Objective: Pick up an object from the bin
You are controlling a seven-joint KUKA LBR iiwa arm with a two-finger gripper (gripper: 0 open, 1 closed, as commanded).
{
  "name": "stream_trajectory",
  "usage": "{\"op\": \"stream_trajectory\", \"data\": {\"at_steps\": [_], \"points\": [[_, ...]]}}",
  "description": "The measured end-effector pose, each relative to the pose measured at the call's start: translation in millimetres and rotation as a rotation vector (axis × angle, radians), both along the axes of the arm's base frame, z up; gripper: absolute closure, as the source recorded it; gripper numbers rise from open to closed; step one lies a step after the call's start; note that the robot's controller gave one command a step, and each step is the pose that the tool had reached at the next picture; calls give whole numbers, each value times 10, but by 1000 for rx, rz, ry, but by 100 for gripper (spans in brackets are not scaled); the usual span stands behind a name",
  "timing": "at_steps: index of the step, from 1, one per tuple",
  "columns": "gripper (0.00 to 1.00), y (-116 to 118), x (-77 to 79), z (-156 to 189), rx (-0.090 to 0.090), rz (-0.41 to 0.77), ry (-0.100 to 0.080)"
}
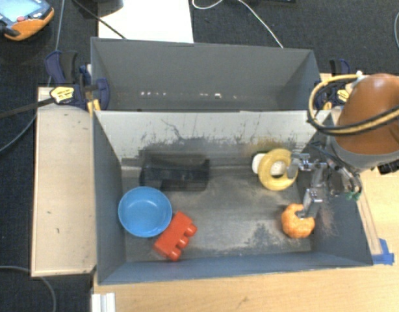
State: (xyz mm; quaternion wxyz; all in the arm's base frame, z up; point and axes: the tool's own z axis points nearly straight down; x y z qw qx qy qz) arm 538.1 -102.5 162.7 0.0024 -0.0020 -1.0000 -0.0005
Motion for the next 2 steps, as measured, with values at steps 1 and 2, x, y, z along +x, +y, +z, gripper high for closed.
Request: {"op": "stream_trajectory", "data": {"at_steps": [1, 2], "points": [[0, -235, 341, -653, 2, 478, -4], [0, 14, 89, -883, -3, 723, -12]]}}
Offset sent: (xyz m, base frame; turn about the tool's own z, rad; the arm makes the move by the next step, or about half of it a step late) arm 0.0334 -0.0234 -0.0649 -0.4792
